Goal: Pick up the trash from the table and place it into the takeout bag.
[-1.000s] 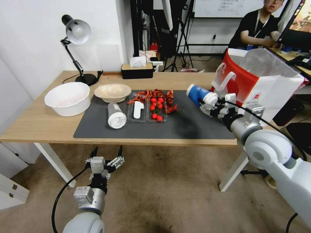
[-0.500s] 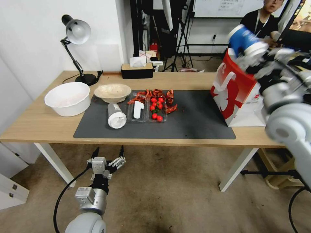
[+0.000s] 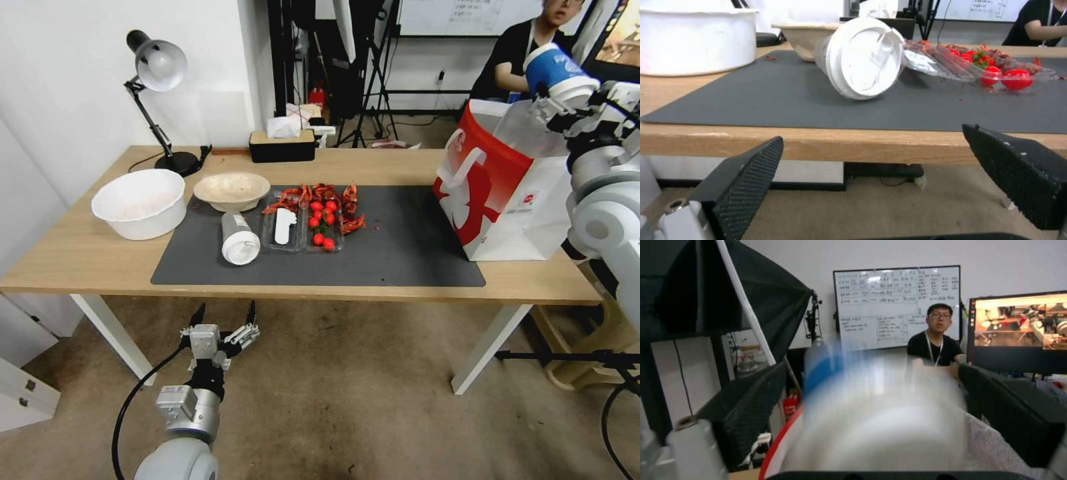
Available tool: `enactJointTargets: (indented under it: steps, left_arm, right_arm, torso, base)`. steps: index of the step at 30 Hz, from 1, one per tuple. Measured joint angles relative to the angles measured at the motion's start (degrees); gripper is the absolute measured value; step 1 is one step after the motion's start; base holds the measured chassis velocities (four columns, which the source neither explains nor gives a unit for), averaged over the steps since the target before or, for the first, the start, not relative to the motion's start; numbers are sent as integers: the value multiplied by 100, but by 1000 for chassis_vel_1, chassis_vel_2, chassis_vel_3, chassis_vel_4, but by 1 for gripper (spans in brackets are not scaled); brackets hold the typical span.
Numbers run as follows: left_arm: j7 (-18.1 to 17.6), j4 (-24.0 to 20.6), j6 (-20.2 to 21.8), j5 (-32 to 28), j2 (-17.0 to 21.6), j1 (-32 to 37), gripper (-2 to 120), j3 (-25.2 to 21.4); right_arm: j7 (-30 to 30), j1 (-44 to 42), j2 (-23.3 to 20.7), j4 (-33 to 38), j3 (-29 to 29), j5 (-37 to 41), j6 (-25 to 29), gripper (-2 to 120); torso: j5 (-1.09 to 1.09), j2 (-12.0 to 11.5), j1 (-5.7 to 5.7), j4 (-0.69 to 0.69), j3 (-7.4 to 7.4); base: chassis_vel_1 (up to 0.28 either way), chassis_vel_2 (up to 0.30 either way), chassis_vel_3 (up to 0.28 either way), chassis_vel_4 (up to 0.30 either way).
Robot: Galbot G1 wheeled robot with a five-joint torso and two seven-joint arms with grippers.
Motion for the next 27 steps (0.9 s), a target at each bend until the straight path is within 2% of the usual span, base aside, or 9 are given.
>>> enactJointTargets:
  steps: [19,27]
  left_arm:
    - [2,-11,16,9,-35,-37,100,15]
    - [5,17,-11,0,-24,-20,100,-30]
  right_arm:
    - [-307,-240,63,134,16,-4,86,100]
    - [-627,-986,174,784,302,147,285,100]
  torso:
    - [0,0,-1,0,0]
    - [0,0,0,0,0]
  base:
    - [0,0,0,0]
    - [0,0,0,0]
